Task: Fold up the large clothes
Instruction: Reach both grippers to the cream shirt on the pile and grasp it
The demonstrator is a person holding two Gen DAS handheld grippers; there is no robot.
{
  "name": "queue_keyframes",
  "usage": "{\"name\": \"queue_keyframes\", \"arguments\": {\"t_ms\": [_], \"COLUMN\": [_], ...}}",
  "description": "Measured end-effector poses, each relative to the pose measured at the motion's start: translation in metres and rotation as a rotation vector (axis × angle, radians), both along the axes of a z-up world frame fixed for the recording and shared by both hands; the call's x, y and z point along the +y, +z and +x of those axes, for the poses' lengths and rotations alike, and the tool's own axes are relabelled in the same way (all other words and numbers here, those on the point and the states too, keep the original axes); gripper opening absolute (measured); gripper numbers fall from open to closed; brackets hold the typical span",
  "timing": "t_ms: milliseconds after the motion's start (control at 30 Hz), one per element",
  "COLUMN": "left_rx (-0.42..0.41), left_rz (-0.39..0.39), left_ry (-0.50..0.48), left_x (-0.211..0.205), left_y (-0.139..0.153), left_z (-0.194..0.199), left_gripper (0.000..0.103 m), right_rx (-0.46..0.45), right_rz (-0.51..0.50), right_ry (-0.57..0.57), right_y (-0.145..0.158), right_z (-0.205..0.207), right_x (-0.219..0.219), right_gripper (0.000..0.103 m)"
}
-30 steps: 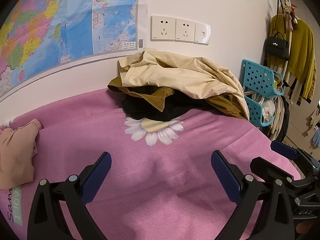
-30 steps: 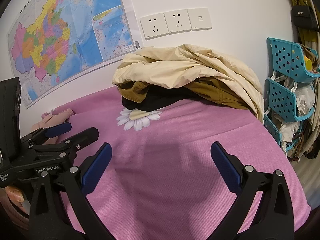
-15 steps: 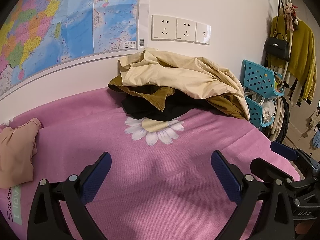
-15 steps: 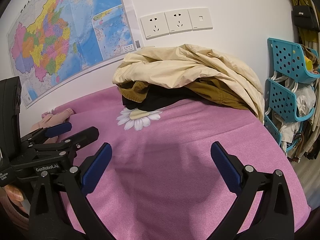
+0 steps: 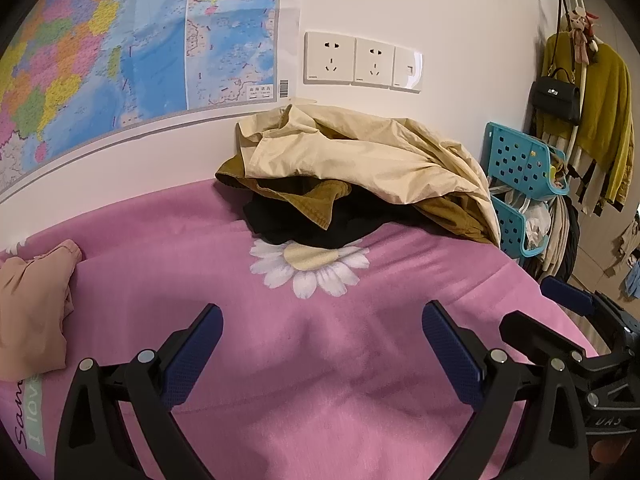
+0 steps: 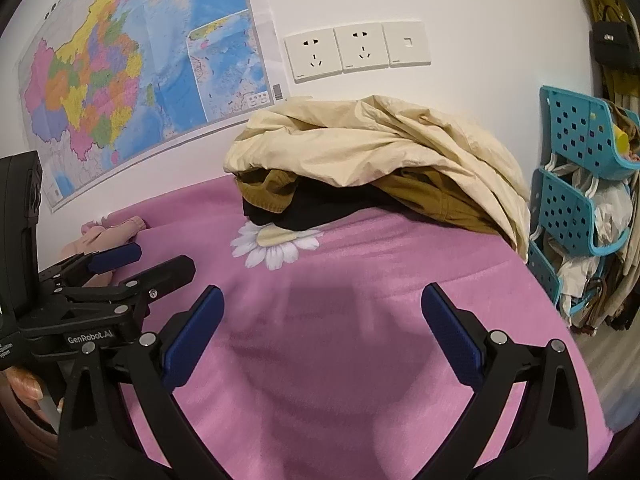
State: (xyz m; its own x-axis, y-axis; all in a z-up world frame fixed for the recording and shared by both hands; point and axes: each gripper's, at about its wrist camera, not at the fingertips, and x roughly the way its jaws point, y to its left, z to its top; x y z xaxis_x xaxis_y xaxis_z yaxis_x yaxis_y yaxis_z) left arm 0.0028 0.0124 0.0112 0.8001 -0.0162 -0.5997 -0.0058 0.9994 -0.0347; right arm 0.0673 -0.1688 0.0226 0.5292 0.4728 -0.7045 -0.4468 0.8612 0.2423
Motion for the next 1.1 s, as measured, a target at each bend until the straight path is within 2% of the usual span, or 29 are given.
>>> {"name": "queue_keyframes", "arguments": {"t_ms": [200,367,567,700,833,1033,1100], "left_rx": [0.021,0.033,0.03,0.043,0.041,0.049,0.053], "left_rz": [-0.031,-0.035,-0.039,-0.046,-0.051,-0.052,-0.056], "left_ry": [-0.004,0.012,0.046,0.065,0.099,0.102,0.105], "left_x": [0.006,0.013,0.026,0.034,0.04,0.042,0.043], "left_y": [0.0,0.0,0.005,0.006,0.003,-0.003,-0.005], "left_z": [0.012,0.029,0.059,0.082,0.102,0.119,0.123], "left_gripper": [0.096,0.096,0.096,0.096,0.096,0.096,0.096], "right_rx": [-0.024,-0.055,-0.15,-0.193,-0.239,-0.256,-0.238], "right_rz": [0.001,-0.044,-0.164,-0.249,-0.348,-0.481,-0.482], "right_ry": [0.032,0.066,0.129,0.137,0.167,0.247,0.272], "right_y": [0.005,0.01,0.02,0.021,0.011,-0.019,-0.026], "right_z": [0.012,0.033,0.083,0.135,0.183,0.224,0.236], "right_x": [0.004,0.012,0.033,0.049,0.075,0.117,0.127], "right_gripper": [0.097,0.097,0.097,0.097,0.097,0.096,0.096]}}
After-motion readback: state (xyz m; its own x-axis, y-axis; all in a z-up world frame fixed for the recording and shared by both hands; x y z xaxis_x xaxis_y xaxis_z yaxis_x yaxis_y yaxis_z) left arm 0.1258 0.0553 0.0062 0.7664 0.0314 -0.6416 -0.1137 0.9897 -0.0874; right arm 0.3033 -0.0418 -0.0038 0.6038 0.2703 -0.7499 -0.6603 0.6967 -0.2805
